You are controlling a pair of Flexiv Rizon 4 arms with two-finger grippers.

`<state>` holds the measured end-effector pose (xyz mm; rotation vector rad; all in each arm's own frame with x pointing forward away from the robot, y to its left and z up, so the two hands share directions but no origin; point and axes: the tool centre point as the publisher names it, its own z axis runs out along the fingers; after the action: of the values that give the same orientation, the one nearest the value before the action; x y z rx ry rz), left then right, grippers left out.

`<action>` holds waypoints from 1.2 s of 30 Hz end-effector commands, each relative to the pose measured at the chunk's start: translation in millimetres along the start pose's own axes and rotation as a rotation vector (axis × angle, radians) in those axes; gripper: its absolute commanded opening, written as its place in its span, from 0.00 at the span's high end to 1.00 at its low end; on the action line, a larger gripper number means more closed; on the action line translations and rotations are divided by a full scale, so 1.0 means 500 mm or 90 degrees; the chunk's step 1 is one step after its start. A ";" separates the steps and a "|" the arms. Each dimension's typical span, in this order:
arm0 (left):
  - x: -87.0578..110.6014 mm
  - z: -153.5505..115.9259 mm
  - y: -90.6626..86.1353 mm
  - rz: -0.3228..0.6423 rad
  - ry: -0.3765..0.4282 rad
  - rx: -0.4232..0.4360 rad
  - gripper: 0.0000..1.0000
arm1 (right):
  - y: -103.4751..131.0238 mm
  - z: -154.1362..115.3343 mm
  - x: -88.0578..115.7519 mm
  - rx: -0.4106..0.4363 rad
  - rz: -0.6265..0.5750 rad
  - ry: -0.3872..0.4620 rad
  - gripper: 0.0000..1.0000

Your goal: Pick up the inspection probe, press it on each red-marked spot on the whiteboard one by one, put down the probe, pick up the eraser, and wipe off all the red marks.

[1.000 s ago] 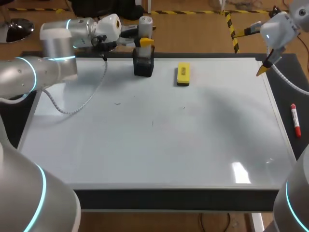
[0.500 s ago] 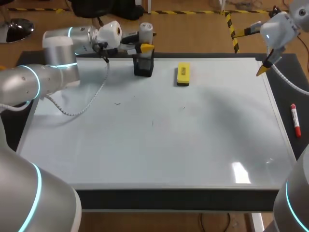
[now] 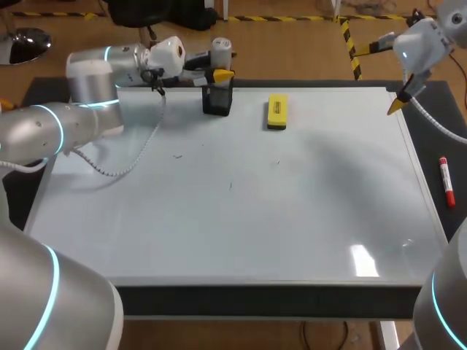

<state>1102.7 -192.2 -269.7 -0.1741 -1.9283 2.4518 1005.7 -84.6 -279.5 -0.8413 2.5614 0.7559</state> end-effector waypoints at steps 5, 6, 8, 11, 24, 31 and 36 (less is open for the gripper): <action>-0.003 0.002 0.001 0.002 -0.001 -0.001 0.00 | 0.000 -0.001 -0.001 0.002 -0.001 0.003 0.00; -0.003 0.002 0.000 0.002 -0.001 -0.001 0.00 | 0.000 -0.001 -0.001 0.002 -0.001 0.003 0.00; -0.002 0.004 -0.002 0.003 0.000 -0.003 0.00 | 0.000 -0.001 -0.001 0.002 -0.001 0.003 0.00; 0.001 0.006 -0.009 0.005 -0.001 -0.003 0.00 | 0.000 -0.001 -0.001 0.002 -0.001 0.003 0.00; 0.027 -0.022 -0.086 0.039 -0.096 -0.045 0.00 | 0.000 -0.001 -0.001 0.002 -0.001 0.003 0.00; 0.038 -0.042 -0.114 0.042 -0.170 -0.083 0.00 | 0.000 -0.001 -0.001 0.002 -0.001 0.003 0.00; 0.054 -0.056 -0.133 0.047 -0.215 -0.109 0.00 | 0.000 -0.001 -0.001 0.002 -0.001 0.003 0.00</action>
<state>1098.0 -153.9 -226.7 -0.1661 -2.0228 2.4961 1005.8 -84.5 -279.6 -0.8413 2.5614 0.7559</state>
